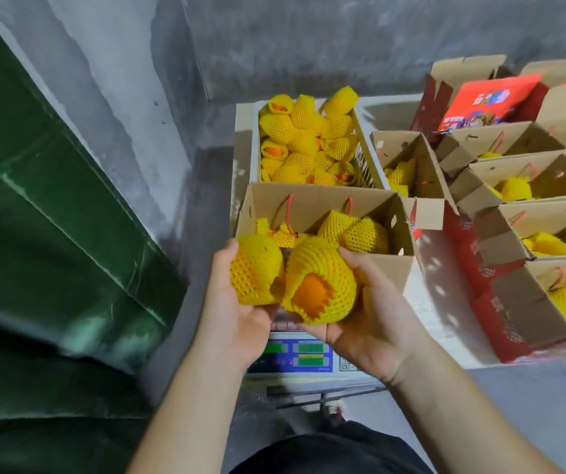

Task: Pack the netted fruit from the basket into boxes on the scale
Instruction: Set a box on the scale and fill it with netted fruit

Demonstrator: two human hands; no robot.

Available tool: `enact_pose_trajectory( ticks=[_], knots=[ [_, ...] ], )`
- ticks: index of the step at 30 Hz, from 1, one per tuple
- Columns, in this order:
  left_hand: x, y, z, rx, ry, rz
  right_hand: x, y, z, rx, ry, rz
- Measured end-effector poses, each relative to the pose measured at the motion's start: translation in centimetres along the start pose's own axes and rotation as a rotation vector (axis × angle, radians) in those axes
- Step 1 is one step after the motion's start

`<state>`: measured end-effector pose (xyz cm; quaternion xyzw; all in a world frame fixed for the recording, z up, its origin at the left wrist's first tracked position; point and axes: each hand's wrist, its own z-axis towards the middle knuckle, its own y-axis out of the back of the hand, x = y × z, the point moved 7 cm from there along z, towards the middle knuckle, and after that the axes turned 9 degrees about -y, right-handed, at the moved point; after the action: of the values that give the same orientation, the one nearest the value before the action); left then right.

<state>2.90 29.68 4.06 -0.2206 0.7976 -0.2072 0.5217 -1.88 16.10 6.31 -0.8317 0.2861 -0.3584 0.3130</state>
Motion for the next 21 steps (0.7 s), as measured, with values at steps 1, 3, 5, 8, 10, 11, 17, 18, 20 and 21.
enact_pose_trajectory(
  ticks=[1,3,5,8,10,11,17,18,20,21],
  knots=[
    [0.1,0.1,0.0,-0.012,0.007,-0.015,-0.6,0.3,0.0,-0.024,-0.006,0.019],
    [-0.4,-0.6,0.7,0.017,-0.013,0.014,-1.3,0.8,-0.2,-0.052,0.005,0.037],
    [-2.0,-2.4,2.2,0.031,-0.085,0.091,-1.3,1.3,-0.4,-0.087,0.034,0.065],
    [-4.5,-5.3,5.3,0.028,-0.182,0.273,-0.9,2.3,-0.9,-0.135,0.081,0.106],
    [-5.5,-6.4,6.9,0.072,-0.227,0.589,-0.6,2.8,-1.2,-0.155,0.108,0.116],
    [-5.6,-6.5,7.3,0.112,-0.250,0.767,-0.5,3.1,-1.4,-0.163,0.120,0.118],
    [-5.6,-5.0,3.4,0.357,-0.435,0.981,-0.4,4.1,-1.5,-0.151,0.178,0.100],
    [-4.8,-4.6,1.9,0.452,-0.357,0.980,-0.3,4.0,-1.5,-0.143,0.181,0.083],
    [-2.6,-4.3,-1.5,0.674,-0.172,0.986,-0.3,3.1,-1.2,-0.129,0.178,0.053],
    [-1.7,-4.1,-2.6,0.743,-0.106,0.989,-0.3,2.4,-1.0,-0.124,0.169,0.050]
  ],
)
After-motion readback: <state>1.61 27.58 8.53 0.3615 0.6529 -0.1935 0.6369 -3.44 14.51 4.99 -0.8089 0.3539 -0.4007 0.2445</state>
